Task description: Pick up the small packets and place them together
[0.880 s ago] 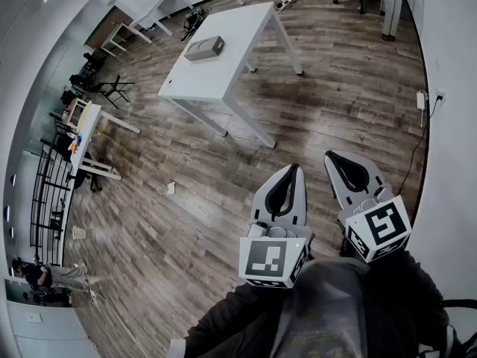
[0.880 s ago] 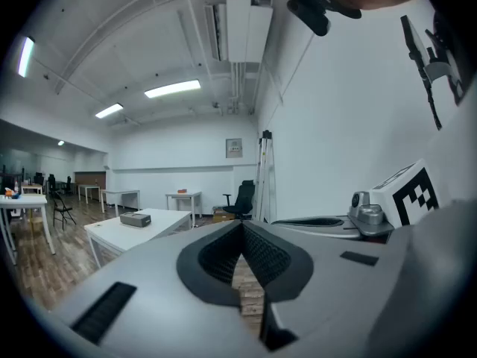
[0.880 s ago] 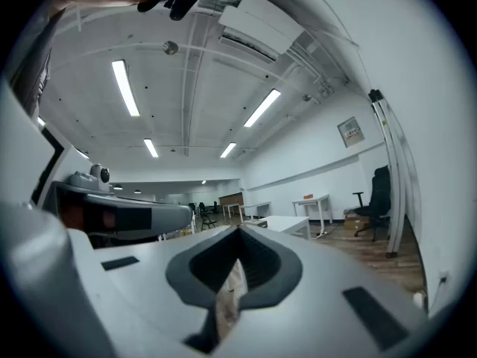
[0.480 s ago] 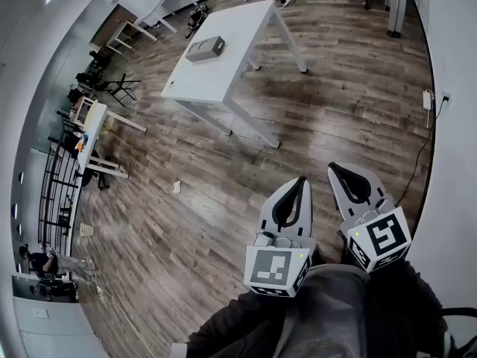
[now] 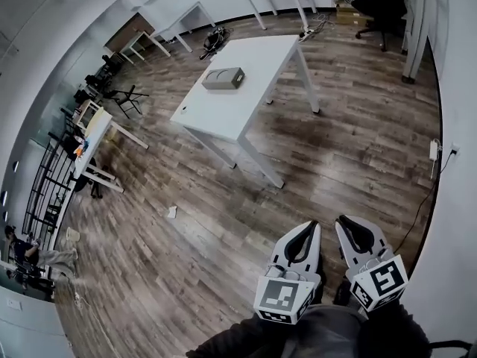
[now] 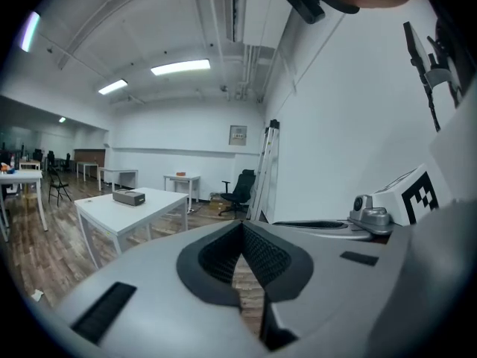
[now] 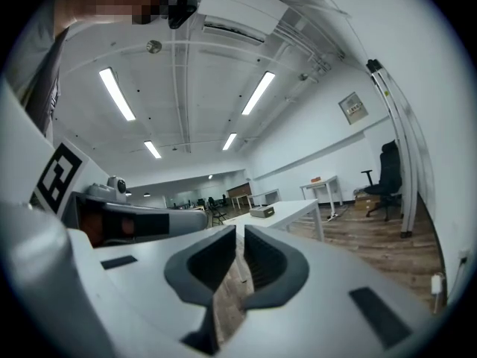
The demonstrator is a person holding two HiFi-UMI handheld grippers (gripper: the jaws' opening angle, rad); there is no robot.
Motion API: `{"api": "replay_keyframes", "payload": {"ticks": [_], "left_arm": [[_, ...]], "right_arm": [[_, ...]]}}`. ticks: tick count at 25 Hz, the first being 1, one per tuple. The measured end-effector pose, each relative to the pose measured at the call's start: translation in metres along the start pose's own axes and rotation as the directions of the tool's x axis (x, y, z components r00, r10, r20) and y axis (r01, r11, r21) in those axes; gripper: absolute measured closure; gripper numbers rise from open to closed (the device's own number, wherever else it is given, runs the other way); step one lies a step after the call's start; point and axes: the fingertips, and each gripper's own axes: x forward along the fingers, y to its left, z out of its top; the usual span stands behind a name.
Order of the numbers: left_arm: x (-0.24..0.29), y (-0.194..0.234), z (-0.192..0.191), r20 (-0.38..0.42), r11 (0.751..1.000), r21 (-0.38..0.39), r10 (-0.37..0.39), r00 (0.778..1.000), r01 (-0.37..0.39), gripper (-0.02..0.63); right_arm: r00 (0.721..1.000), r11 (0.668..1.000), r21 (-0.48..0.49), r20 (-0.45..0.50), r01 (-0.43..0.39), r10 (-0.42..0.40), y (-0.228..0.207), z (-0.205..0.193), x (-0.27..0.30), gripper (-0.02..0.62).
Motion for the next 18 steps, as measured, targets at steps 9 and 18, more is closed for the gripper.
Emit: {"api": "replay_keyframes", "payload": {"ticks": [9,18], "left_arm": [[0.073,0.113,0.025,0.059,0.999,-0.051,-0.007,0.998,0.010,0.603],[0.117,0.176,0.042,0.113,0.993,-0.105,-0.031,0.993,0.044,0.603]], "right_arm": [[0.998,0.999,-0.035,-0.056,0.013,-0.015,-0.027,0.010,0.121,0.577],[0.994,0.992,-0.122,-0.112,-0.010,-0.004,-0.029,0.025,0.197,0.578]]}}
